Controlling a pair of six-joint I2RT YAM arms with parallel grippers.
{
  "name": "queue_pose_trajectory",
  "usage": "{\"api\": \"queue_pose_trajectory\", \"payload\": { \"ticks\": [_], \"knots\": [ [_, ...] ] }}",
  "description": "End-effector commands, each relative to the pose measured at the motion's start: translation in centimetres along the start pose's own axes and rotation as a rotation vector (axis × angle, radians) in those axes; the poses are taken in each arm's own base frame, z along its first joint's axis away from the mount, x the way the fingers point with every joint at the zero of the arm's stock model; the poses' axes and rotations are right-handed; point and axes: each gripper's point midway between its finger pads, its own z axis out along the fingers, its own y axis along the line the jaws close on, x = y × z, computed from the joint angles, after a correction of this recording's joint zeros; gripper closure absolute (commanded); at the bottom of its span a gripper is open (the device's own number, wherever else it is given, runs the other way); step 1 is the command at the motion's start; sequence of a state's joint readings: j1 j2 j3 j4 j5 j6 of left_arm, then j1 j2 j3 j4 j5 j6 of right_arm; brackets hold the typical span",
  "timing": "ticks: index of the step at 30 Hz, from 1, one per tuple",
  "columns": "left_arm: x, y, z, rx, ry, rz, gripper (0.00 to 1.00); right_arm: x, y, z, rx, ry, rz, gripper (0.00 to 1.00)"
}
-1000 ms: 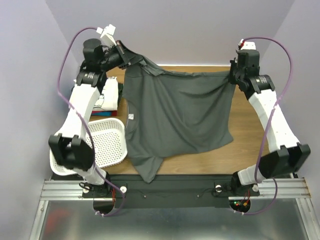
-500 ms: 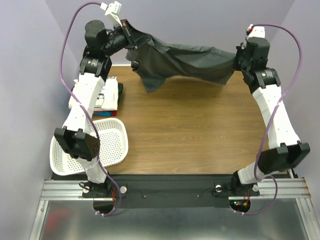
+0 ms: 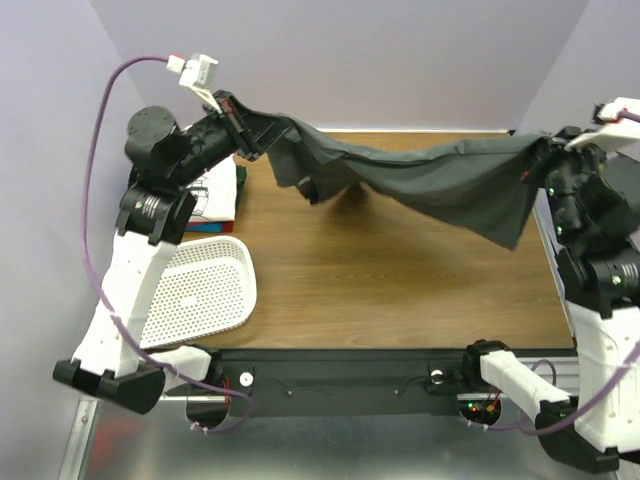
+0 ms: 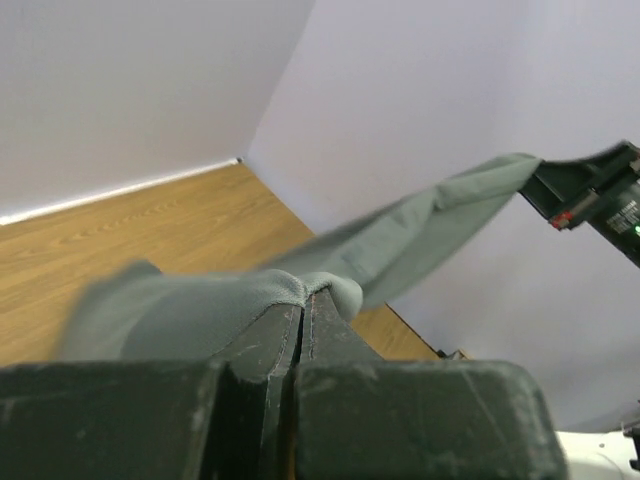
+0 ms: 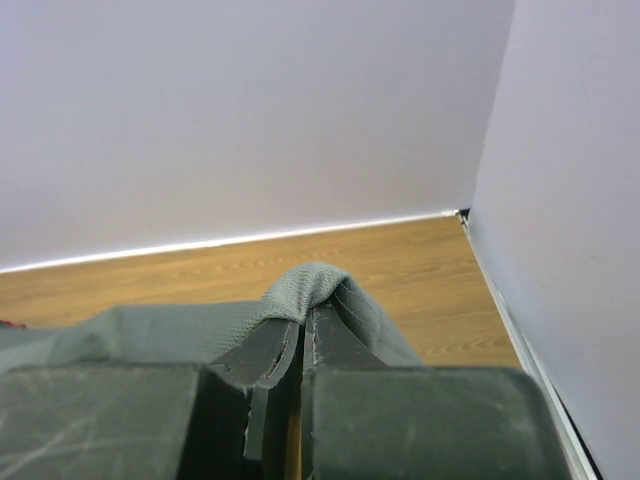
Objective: Fold and stack the t-shirts
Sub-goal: Flatten the tshirt out
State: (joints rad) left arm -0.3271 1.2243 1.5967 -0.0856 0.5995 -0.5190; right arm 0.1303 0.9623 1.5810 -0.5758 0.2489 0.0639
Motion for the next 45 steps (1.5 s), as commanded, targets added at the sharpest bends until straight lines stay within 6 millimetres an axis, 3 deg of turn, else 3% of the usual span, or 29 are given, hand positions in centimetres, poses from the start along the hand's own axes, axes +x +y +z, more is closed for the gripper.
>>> {"api": "queue_pose_trajectory", "payload": {
  "ticks": [1, 6, 10, 13, 15, 16, 18, 21, 22, 23, 24, 25, 27, 28, 32, 35, 36, 37, 39, 40, 41, 42, 43, 44, 45],
  "knots": [
    [-2.7, -2.8, -2.7, 0.008, -0.107, 0.068, 1.00, -1.6, 0.3, -1.9, -0.034, -0.028, 0.032, 0.99],
    [-2.9, -3.1, -2.6, 0.025, -0.102, 0.053, 1.00, -1.7, 0.0, -1.8, -0.012, -0.020, 0.033, 1.00],
    [-2.2, -1.8, -0.3, 0.045, -0.058, 0.020, 1.00, 0.2, 0.8, 0.8, -0.020, 0.049, 0.034, 1.00],
    [-1.3, 0.6, 2.3, 0.022, -0.019, 0.001, 1.00, 3.0, 1.1, 4.3, 0.008, 0.132, 0.008, 0.99],
    [-1.8, 0.9, 3.3, 0.032, -0.016, 0.009, 1.00, 3.7, 1.3, 5.9, 0.013, 0.147, -0.001, 1.00],
    [-1.1, 2.2, 4.6, 0.022, 0.011, -0.004, 1.00, 4.0, 1.5, 6.5, 0.011, 0.151, -0.005, 0.99],
    [-0.7, 3.1, 5.9, 0.022, 0.037, -0.012, 1.00, 4.9, 2.0, 8.5, 0.006, 0.162, -0.009, 1.00],
    [-1.0, 4.4, 8.3, 0.029, 0.065, -0.013, 1.00, 5.3, 2.9, 10.9, -0.017, 0.167, -0.018, 1.00],
    [-2.9, 3.3, 8.5, 0.052, 0.033, 0.020, 1.00, 5.5, 3.1, 11.4, -0.022, 0.170, -0.021, 1.00],
    [-2.0, 4.8, 9.6, 0.038, 0.069, 0.001, 1.00, 4.7, 3.4, 11.8, -0.033, 0.151, -0.020, 1.00],
    [-2.4, 4.7, 10.0, 0.046, 0.065, 0.009, 1.00, 4.7, 3.5, 12.3, -0.035, 0.151, -0.025, 1.00],
    [-3.6, 4.5, 10.8, 0.062, 0.045, 0.028, 1.00, 5.3, 3.7, 13.1, -0.038, 0.163, -0.035, 0.99],
    [-5.8, 3.5, 10.7, 0.100, 0.009, 0.047, 1.00, 4.1, 4.0, 13.6, -0.042, 0.135, -0.036, 1.00],
    [-5.7, 4.1, 11.3, 0.105, 0.012, 0.040, 1.00, 4.0, 4.0, 14.0, -0.041, 0.133, -0.041, 0.99],
    [-8.2, 2.8, 10.2, 0.190, -0.038, 0.050, 1.00, 1.6, 4.0, 14.0, -0.045, 0.079, -0.070, 1.00],
    [-8.4, 1.7, 9.2, 0.209, -0.049, 0.079, 1.00, 1.0, 3.8, 13.1, -0.056, 0.063, -0.105, 0.99],
    [-7.6, 1.7, 8.7, 0.204, -0.034, 0.067, 1.00, 1.9, 3.7, 12.8, -0.057, 0.080, -0.112, 1.00],
    [-7.1, 1.7, 8.3, 0.202, -0.026, 0.064, 1.00, 1.2, 3.6, 12.3, -0.058, 0.063, -0.115, 1.00],
    [-5.7, 2.2, 7.8, 0.191, -0.020, 0.065, 1.00, 3.4, 3.3, 11.4, -0.075, 0.102, -0.154, 1.00],
    [-2.9, 3.8, 7.3, 0.145, 0.017, 0.022, 1.00, 7.0, 3.2, 11.5, -0.088, 0.178, -0.188, 1.00],
    [-1.3, 4.8, 7.0, 0.123, 0.032, -0.003, 1.00, 8.4, 3.1, 11.1, -0.096, 0.206, -0.201, 1.00],
    [3.3, 7.8, 6.9, 0.071, 0.090, -0.071, 1.00, 10.1, 2.8, 10.5, -0.098, 0.236, -0.209, 1.00],
    [4.6, 7.6, 5.8, 0.062, 0.094, -0.083, 1.00, 12.1, 2.6, 10.3, -0.099, 0.274, -0.216, 1.00],
    [6.5, 8.3, 5.5, 0.044, 0.099, -0.099, 1.00, 16.3, 1.8, 9.8, -0.081, 0.353, -0.220, 1.00],
    [11.9, 11.0, 4.6, -0.029, 0.178, -0.182, 1.00, 18.4, 1.6, 9.5, -0.075, 0.397, -0.217, 1.00]
  ]
}}
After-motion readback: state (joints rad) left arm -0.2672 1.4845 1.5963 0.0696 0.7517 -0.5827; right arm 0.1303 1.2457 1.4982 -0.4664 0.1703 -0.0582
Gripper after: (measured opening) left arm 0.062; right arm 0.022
